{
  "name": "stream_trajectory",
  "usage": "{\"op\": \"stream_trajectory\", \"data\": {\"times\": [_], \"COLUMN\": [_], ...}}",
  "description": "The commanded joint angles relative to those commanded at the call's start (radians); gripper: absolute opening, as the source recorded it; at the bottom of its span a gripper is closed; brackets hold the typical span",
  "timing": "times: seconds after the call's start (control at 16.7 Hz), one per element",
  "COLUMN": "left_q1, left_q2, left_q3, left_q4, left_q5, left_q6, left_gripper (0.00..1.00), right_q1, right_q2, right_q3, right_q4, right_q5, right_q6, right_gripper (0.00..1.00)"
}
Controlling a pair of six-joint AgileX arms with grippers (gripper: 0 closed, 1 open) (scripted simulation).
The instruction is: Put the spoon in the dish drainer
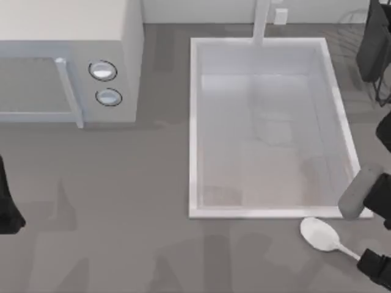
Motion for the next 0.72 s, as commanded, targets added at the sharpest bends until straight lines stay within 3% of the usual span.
{"op": "stream_trajectory", "data": {"times": [0.36, 0.72], "left_q1": [0.0, 0.0], "left_q2": [0.0, 0.0], "left_q3": [0.0, 0.0], "left_q4": [0.0, 0.0], "left_q5": [0.0, 0.0], "left_q6": [0.0, 0.0], "left_gripper": [1.0, 1.0], "right_q1": [0.003, 0.003], "right_q2": [0.141, 0.17], "right_q3": [-0.16, -0.192], "right_q4": [0.311, 0.365], "right_q5": [0.0, 0.0], "right_q6": [0.005, 0.006], "right_gripper": [1.0, 1.0]}}
